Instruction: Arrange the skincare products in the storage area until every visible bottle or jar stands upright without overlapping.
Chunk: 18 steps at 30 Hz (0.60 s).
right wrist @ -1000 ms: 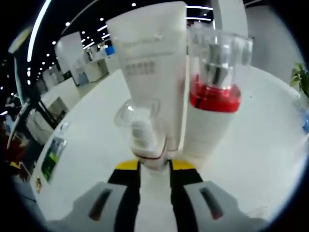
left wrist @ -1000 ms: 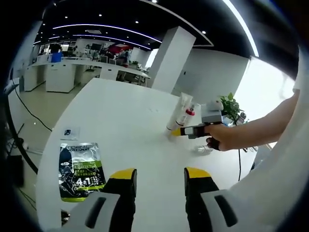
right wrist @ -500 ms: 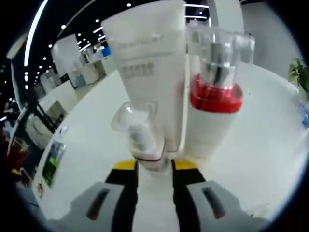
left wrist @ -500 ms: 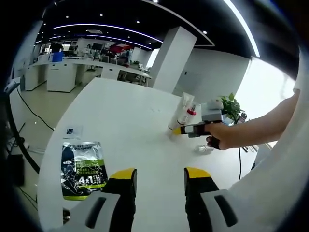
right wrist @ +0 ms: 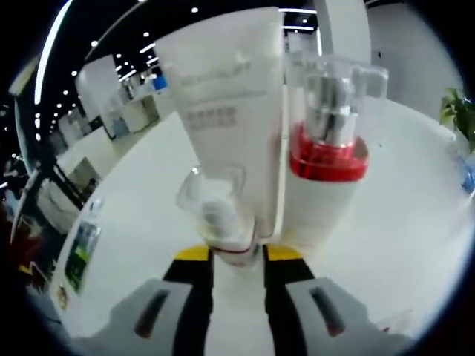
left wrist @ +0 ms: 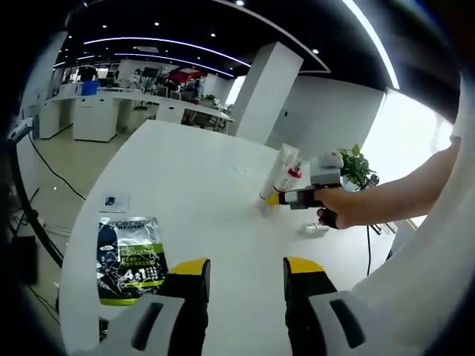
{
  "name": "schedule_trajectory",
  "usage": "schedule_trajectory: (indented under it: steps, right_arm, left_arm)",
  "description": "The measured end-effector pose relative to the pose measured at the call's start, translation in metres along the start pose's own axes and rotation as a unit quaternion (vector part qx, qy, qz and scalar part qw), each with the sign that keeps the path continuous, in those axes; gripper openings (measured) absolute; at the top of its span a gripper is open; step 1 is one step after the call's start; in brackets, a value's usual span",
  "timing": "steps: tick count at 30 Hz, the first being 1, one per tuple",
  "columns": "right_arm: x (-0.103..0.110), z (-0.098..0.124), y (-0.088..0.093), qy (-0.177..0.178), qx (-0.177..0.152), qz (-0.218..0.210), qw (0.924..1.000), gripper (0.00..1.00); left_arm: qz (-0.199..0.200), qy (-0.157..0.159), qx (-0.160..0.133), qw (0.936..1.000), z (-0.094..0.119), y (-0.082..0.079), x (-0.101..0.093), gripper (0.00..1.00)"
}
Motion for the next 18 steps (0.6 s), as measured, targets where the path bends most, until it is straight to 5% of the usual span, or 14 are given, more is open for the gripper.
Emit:
schedule_trajectory:
  steps: [5, 13, 18]
  right_arm:
    - [0.002, 0.002, 0.002, -0.001, 0.002, -0.004, 1.0, 0.29]
    - [-0.001, 0.034, 0.019, -0.036, -0.005, 0.008, 0.9993, 0.35]
    - [-0.008, 0.06, 0.024, -0.083, -0.031, -0.056, 0.9944, 0.41]
  left_arm:
    - [0.003, 0.0, -0.001, 1.0, 0.002, 0.002, 0.0, 0.4]
    - [-0.002, 0.03, 0.017, 0.9994, -0.014, 0.01, -0.013, 0.41]
    - [-0.028, 0.059, 0.026, 0.9975, -0.032, 0.0, -0.029, 0.41]
Point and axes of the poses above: the point that each gripper's makers call its tool centre point, and the gripper's own axes: z roughly backward along the fingers, x roughly to its left, y roughly out of its underside, the point moved 2 cm from there along z, roughly backward along the fingers, and after that the axes turned 5 degrees about -z, right-handed, at the moved point
